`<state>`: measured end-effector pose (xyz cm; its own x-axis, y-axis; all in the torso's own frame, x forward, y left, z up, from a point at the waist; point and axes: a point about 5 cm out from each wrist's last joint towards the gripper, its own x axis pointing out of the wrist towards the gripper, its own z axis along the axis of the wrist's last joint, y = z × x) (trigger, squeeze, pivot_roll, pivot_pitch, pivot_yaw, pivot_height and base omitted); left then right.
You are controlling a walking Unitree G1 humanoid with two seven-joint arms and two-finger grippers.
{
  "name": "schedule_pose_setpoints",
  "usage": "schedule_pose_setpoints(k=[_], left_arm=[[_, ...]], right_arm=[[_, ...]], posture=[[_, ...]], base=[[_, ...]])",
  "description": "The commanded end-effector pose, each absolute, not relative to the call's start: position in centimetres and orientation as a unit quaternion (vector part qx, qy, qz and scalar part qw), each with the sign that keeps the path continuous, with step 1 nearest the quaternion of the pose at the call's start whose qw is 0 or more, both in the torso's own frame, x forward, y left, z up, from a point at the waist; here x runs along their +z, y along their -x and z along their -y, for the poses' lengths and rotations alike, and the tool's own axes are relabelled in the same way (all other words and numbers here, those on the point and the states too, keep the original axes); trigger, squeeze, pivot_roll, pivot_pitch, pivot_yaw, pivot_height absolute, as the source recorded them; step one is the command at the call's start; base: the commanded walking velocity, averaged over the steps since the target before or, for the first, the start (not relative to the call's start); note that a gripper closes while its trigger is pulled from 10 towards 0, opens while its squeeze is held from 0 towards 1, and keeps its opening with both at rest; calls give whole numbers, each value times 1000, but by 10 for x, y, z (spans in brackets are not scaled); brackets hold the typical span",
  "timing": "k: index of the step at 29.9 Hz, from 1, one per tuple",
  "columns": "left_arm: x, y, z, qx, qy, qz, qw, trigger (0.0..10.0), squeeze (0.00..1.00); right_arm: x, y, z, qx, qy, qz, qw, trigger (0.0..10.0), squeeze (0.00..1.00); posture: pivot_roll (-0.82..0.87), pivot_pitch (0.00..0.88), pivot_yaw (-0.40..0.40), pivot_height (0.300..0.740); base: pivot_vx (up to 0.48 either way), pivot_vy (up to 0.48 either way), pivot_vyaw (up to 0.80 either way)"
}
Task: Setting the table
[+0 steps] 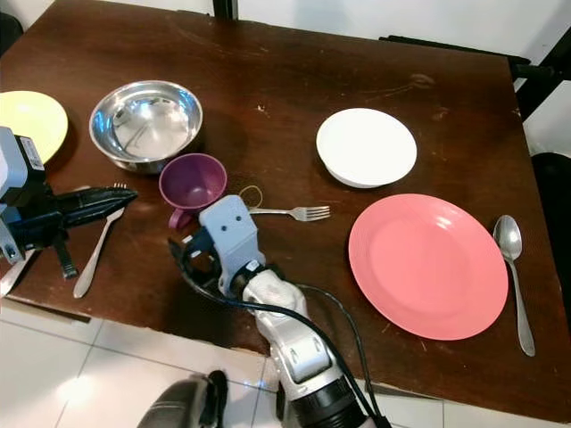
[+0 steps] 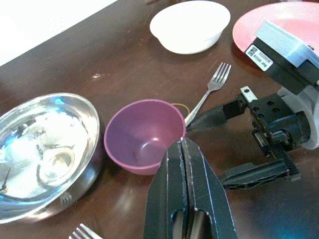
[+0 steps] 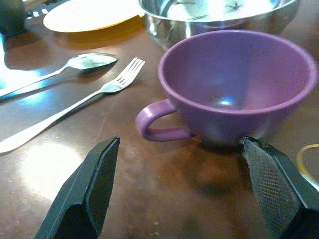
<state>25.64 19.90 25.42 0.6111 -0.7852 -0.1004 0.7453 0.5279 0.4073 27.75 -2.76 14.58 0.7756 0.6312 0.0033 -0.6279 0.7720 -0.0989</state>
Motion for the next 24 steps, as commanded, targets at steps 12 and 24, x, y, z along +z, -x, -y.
schedule_pose_setpoints(k=[12, 24], left_arm=[[248, -253, -193, -442, -204, 44, 873, 10000, 0], [248, -253, -195, -432, -201, 39, 878, 10000, 0]], right_arm=[[157, -302, 70, 201, 44, 35, 978, 10000, 0], [145, -320, 119, 80, 89, 9, 993, 10000, 0]], posture=[[39, 147, 101, 740], [47, 162, 109, 740]], base=[[0, 0, 0], [0, 0, 0]])
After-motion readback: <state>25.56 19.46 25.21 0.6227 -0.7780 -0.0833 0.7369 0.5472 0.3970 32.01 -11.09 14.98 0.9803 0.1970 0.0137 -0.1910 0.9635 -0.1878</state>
